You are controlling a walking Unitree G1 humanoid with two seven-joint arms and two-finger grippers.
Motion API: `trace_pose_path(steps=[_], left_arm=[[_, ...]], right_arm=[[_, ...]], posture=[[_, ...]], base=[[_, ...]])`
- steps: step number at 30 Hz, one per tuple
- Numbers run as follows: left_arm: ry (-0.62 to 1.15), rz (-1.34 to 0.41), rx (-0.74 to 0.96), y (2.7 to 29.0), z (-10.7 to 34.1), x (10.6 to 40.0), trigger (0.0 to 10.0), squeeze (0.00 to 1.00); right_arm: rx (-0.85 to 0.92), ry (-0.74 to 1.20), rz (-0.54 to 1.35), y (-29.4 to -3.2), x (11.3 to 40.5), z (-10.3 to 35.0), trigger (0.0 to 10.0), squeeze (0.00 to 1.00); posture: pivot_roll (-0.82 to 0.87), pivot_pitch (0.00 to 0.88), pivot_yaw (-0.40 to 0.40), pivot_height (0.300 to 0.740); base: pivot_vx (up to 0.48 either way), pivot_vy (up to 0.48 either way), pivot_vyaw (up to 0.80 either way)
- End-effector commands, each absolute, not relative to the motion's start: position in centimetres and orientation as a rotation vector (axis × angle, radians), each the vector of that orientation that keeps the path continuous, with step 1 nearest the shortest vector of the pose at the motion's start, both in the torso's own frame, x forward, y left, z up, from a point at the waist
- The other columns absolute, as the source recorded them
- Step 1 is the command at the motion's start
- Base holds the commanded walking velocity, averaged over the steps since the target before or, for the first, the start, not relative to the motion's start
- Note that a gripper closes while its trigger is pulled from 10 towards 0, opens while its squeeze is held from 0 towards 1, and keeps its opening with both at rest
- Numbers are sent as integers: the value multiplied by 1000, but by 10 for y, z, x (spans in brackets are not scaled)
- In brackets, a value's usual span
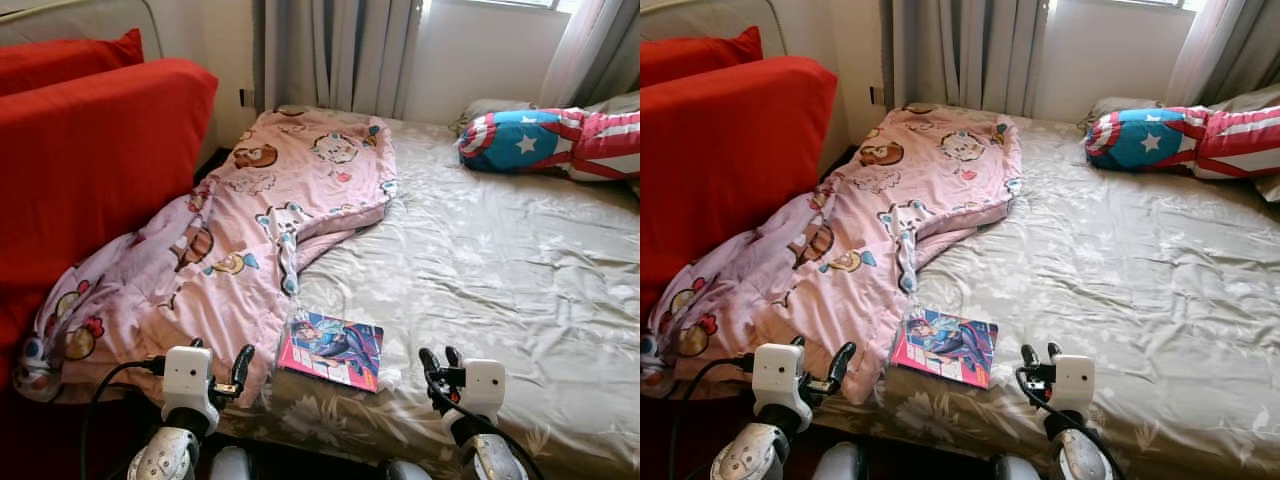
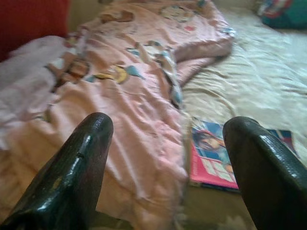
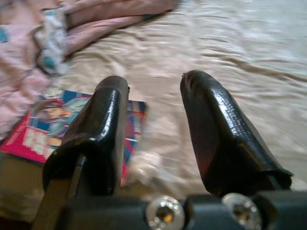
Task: Clean up the room
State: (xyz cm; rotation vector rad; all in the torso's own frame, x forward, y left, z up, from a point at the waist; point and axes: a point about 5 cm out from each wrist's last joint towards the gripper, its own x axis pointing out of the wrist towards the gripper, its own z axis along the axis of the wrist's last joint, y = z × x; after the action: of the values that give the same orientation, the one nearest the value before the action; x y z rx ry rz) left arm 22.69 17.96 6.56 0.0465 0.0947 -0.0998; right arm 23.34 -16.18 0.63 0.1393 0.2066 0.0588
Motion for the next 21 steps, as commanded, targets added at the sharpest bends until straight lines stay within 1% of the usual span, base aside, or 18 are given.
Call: trace_pose_path(steps=[1,4,17,20,21], left_arm=[[100,-99,49,180,66,227,10000,0],[100,-99,49,180,67,227,10000,0],[101,-92,54,183,68,229,10000,0],[102,-92,53,183,68,229,10000,0],[102,-93,54,183,68,229,10000,0]], right_arm=[[153,219,61,-161,232,4,10000,0],[154,219,62,-160,232,4,10000,0],[176,239,69,-157,232,0,10000,0],[137,238,100,-155,232,1,10000,0],[156,233,99,-154,232,1,10000,0]], posture=[[91,0,-85,633],[92,0,-85,633],[98,0,-81,633],[98,0,-80,633],[98,0,-81,633]], base=[[0,0,0],[0,0,0],[260,0,0],[275,0,0],[281,0,0]])
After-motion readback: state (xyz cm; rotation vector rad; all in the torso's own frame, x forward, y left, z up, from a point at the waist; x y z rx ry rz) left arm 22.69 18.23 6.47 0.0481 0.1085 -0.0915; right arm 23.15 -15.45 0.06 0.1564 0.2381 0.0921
